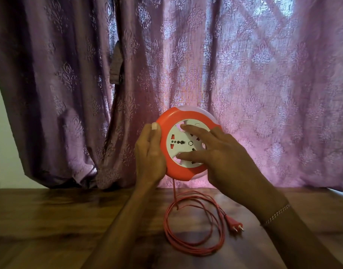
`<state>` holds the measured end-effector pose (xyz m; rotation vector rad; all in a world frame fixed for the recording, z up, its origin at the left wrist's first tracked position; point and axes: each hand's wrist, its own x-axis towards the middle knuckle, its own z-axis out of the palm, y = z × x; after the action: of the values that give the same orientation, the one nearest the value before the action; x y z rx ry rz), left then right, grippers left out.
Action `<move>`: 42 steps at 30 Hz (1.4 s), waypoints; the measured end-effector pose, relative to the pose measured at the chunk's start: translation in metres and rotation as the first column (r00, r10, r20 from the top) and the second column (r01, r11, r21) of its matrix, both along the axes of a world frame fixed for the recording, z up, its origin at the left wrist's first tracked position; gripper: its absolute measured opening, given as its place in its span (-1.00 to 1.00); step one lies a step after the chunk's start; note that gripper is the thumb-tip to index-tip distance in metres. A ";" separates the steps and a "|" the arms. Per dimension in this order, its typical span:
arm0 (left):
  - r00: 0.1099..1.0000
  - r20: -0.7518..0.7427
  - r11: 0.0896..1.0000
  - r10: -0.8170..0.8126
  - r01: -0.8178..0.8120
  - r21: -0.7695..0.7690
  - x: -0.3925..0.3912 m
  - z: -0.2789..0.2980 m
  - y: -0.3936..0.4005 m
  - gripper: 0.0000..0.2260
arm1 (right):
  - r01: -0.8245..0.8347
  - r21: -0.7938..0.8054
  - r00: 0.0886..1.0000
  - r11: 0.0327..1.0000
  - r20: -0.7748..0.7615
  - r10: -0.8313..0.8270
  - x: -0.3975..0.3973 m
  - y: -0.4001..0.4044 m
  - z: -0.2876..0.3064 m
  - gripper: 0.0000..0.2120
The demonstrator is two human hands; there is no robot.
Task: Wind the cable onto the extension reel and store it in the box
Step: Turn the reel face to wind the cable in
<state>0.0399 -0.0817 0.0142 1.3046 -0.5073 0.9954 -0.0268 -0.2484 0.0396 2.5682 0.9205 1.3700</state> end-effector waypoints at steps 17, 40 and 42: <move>0.999 -0.014 0.998 0.044 -0.044 0.043 -0.005 0.000 -0.003 -0.64 | 0.159 0.323 0.978 0.933 0.075 -0.193 0.001 0.005 -0.009 -0.46; 1.000 -0.028 0.999 0.012 -0.011 0.033 -0.005 0.001 0.000 -0.67 | 0.065 0.060 0.996 0.996 0.053 -0.068 -0.008 0.006 -0.002 -0.52; 0.999 -0.030 0.999 0.028 -0.026 0.041 -0.006 0.000 -0.001 -0.63 | 0.092 0.073 0.995 0.993 0.038 -0.095 -0.007 0.007 -0.003 -0.47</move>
<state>0.0342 -0.0823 0.0144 1.3643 -0.4899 0.9904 -0.0343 -0.2414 0.0363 2.5873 0.7484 1.4492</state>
